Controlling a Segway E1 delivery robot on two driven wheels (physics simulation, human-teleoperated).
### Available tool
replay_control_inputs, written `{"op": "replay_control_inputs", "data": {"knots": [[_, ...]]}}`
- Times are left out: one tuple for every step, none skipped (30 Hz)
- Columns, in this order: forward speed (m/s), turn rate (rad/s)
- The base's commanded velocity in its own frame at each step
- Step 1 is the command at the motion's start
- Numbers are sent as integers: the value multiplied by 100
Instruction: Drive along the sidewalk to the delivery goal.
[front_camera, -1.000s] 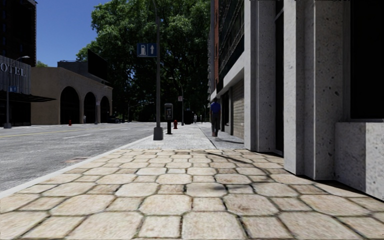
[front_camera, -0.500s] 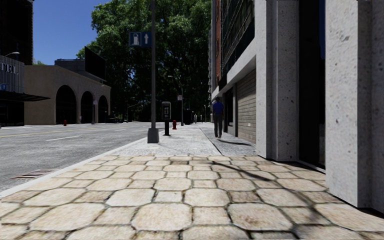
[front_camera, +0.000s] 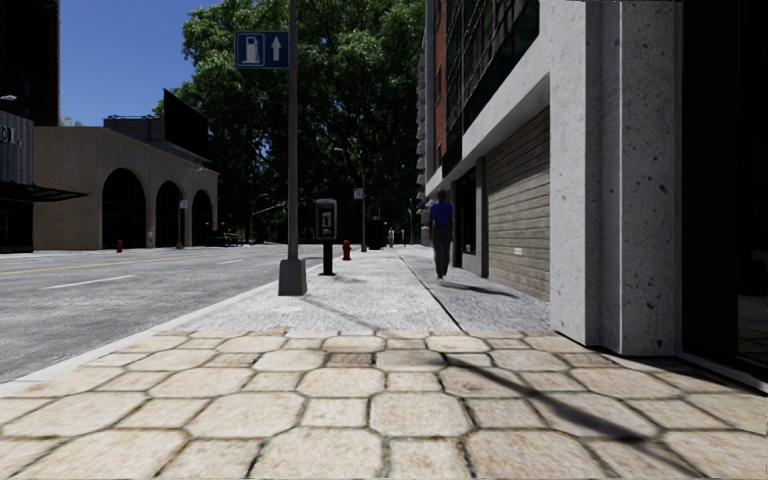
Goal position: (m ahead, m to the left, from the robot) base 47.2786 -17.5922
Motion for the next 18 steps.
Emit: {"op": "replay_control_inputs", "data": {"knots": [[200,0],[200,0],[200,0],[200,0],[200,0],[200,0],[200,0],[200,0],[200,0],[200,0],[200,0],[200,0],[200,0],[200,0],[200,0],[200,0],[200,0],[200,0]]}}
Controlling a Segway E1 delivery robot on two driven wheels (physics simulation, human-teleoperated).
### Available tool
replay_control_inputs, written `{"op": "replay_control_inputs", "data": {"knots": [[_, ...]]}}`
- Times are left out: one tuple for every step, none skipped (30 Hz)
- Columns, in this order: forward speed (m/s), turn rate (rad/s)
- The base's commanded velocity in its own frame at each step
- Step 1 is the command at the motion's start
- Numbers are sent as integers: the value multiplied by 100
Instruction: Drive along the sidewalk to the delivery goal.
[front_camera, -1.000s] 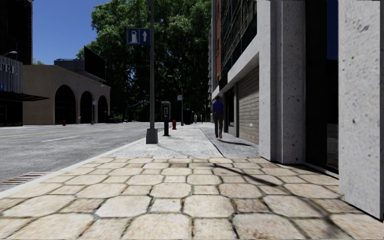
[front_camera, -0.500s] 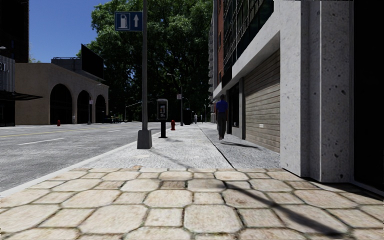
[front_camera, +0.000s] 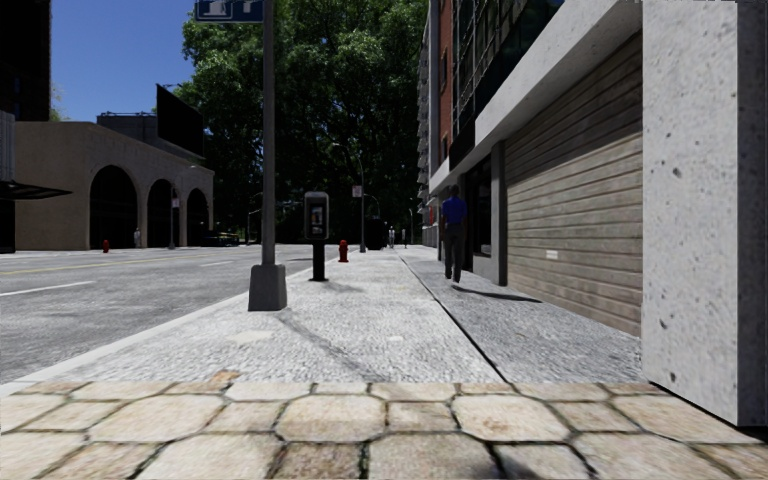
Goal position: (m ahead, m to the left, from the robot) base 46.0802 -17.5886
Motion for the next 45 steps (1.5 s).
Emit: {"op": "replay_control_inputs", "data": {"knots": [[200,0],[200,0],[200,0],[200,0],[200,0],[200,0],[200,0],[200,0],[200,0],[200,0],[200,0],[200,0],[200,0],[200,0],[200,0],[200,0],[200,0],[200,0],[200,0],[200,0],[200,0],[200,0],[200,0],[200,0],[200,0],[200,0],[200,0],[200,0],[200,0],[200,0],[200,0],[200,0],[200,0],[200,0],[200,0],[200,0],[200,0],[200,0],[200,0],[200,0],[200,0],[200,0],[200,0],[200,0],[200,0]]}}
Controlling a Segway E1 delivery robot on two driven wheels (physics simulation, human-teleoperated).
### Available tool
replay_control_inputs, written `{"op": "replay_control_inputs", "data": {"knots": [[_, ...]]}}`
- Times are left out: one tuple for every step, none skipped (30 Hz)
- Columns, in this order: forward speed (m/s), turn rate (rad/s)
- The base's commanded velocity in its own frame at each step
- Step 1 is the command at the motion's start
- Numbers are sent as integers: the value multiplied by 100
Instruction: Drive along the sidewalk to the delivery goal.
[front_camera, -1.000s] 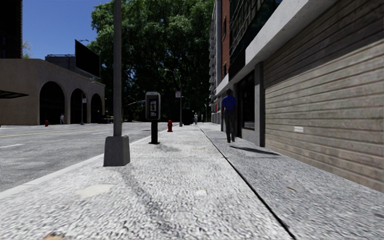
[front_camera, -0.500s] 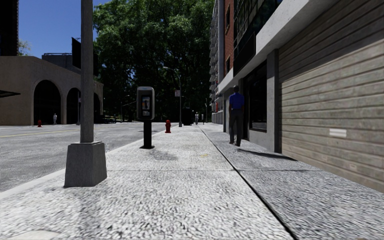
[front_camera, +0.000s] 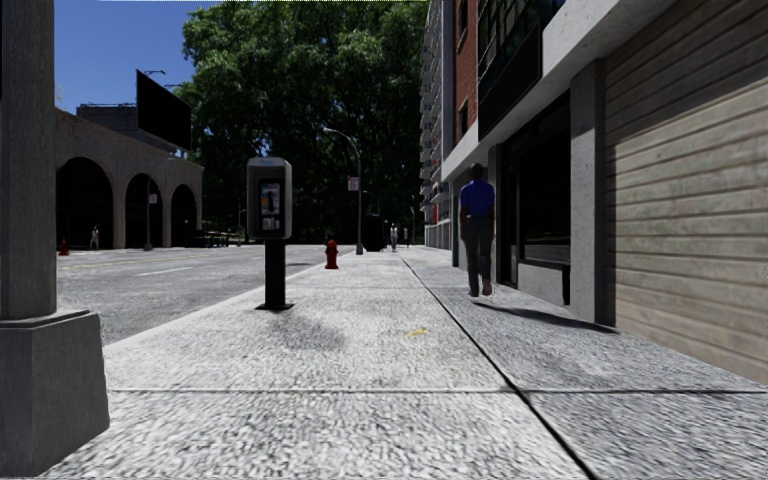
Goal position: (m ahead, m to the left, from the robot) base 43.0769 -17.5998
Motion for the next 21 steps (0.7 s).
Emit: {"op": "replay_control_inputs", "data": {"knots": [[200,0],[200,0],[200,0],[200,0],[200,0],[200,0],[200,0],[200,0],[200,0],[200,0],[200,0],[200,0],[200,0],[200,0],[200,0],[200,0],[200,0],[200,0],[200,0],[200,0],[200,0]]}}
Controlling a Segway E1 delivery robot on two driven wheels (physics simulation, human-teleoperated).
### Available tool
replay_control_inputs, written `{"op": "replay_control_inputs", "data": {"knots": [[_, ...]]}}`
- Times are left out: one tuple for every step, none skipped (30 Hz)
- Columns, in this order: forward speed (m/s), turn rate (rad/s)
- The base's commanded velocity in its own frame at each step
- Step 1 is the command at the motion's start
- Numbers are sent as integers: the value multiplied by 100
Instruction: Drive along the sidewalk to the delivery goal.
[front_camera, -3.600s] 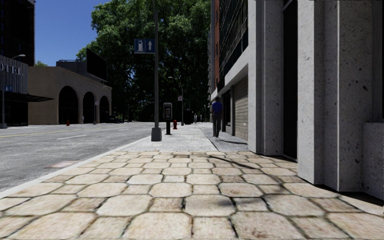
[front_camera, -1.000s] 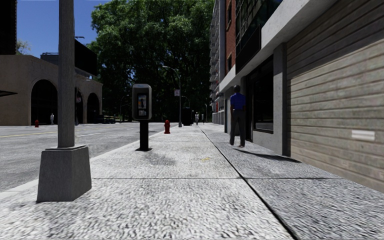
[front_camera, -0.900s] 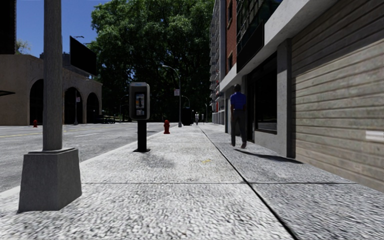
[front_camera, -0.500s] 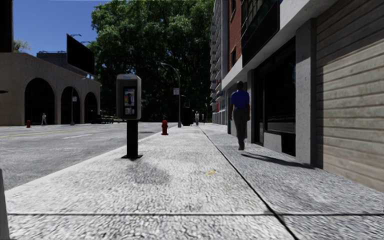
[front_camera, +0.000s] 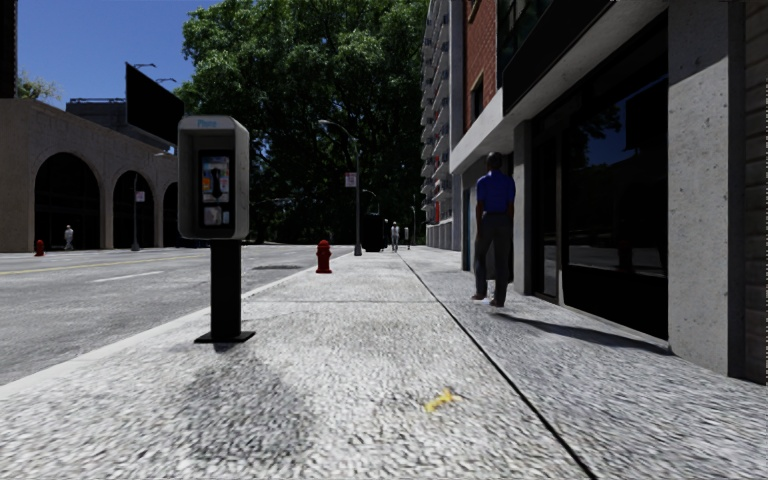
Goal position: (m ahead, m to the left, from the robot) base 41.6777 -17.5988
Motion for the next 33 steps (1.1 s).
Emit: {"op": "replay_control_inputs", "data": {"knots": [[200,0],[200,0],[200,0],[200,0],[200,0],[200,0],[200,0],[200,0],[200,0],[200,0],[200,0],[200,0],[200,0],[200,0],[200,0],[200,0],[200,0],[200,0],[200,0],[200,0],[200,0],[200,0],[200,0],[200,0],[200,0],[200,0],[200,0],[200,0],[200,0],[200,0],[200,0],[200,0],[200,0]]}}
